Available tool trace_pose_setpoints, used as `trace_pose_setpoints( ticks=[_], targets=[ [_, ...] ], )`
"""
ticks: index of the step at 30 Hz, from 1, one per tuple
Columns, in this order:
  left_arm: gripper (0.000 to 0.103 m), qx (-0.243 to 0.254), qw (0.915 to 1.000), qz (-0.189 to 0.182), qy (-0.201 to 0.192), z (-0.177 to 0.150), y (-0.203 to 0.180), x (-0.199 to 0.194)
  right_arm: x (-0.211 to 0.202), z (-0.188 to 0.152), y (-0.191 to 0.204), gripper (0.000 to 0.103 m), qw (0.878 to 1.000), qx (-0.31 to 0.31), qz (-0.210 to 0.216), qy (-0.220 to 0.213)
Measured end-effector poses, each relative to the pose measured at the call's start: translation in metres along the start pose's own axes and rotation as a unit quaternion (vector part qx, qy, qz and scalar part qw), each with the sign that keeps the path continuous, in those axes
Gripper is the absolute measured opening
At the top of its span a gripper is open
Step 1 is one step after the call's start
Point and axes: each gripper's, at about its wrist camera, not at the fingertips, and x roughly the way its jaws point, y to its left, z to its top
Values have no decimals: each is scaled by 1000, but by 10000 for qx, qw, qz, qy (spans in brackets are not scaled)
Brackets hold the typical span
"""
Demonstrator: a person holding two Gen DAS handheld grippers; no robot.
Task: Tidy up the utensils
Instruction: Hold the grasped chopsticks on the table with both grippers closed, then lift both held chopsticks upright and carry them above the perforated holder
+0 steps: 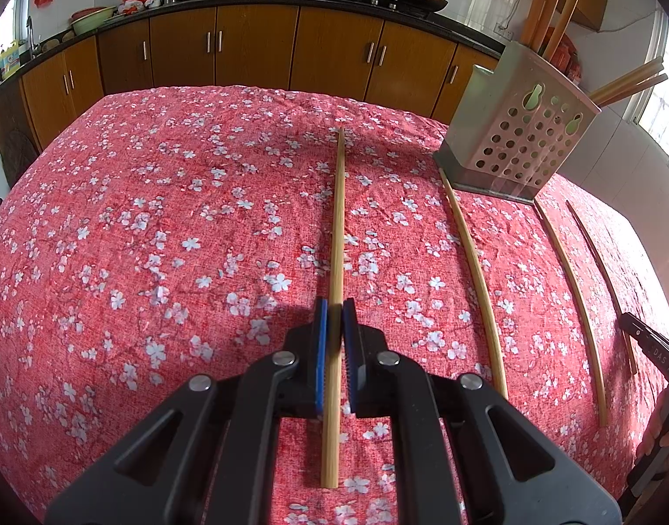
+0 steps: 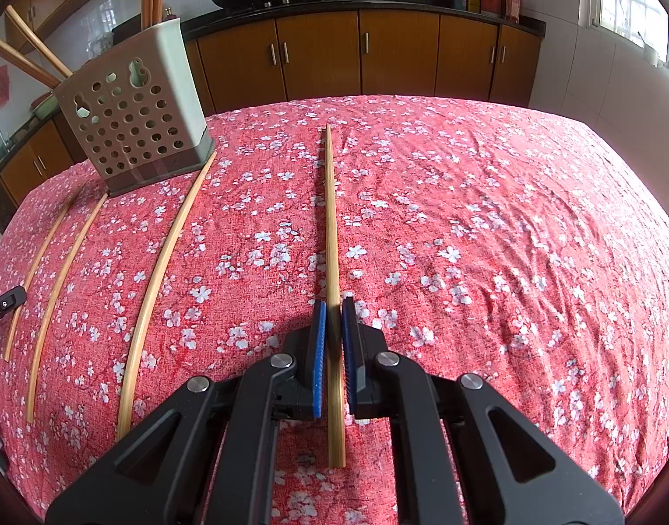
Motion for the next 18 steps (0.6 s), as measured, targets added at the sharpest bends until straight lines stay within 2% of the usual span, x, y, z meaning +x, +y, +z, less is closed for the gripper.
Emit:
trace_pose_setpoints(
  ticks=[18],
  targets=[
    [10, 24, 10000, 21, -5, 0, -1, 0, 0, 0, -1, 9, 10000, 3, -2, -1]
  ],
)
